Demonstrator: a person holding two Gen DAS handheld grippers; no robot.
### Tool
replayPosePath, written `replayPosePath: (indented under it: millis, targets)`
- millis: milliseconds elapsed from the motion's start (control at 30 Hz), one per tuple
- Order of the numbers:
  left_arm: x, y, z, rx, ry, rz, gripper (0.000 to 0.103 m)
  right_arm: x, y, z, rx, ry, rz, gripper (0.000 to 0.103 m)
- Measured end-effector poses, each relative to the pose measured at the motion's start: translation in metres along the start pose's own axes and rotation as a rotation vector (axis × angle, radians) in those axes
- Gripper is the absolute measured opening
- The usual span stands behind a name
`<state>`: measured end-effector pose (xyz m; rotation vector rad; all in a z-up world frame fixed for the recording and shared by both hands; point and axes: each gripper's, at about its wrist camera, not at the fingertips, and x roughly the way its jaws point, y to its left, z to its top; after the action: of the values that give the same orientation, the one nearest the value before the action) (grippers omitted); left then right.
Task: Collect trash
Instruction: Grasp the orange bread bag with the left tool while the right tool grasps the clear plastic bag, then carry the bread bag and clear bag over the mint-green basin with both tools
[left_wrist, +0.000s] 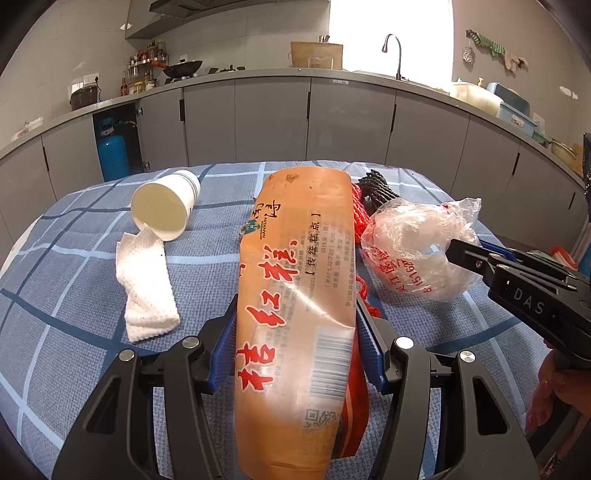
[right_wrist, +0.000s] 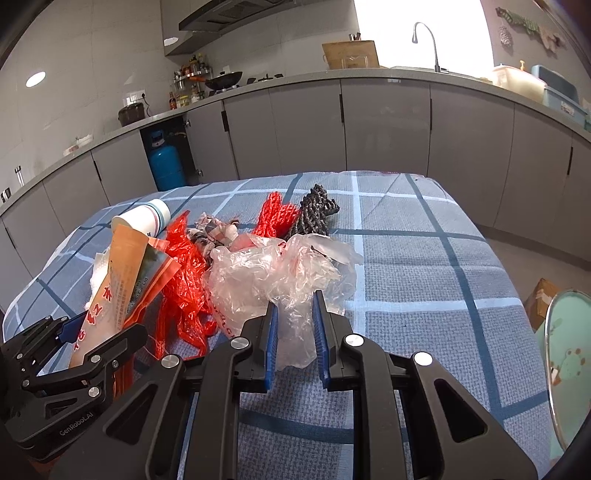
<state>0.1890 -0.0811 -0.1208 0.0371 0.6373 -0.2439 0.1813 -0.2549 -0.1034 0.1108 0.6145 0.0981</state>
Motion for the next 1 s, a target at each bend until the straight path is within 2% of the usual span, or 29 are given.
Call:
replayPosePath:
  millis: [300,467,800,1000]
  targets:
    - [0.001,-0.003,0.000,0.014,0.008,0.028,0.056,-0.010,-0.010,-0.002,0.028,-0.031,-0.001,0.019]
    - [-0.001,-0.006,0.002,-0.014,0.014,0.013,0.056,-0.019,-0.017,-0.005,0.037,-0.038,-0.006,0.019]
    - [-0.019,-0.036,0.010,0.048,-0.034,-0.022,0.056,-0.049,-0.036,-0.008,0.059,-0.076,-0.029,0.019]
    - [-0.021,-0.057,0.015,0.074,-0.042,-0.048,0.056,-0.070,-0.057,-0.009,0.077,-0.107,-0.072,0.019]
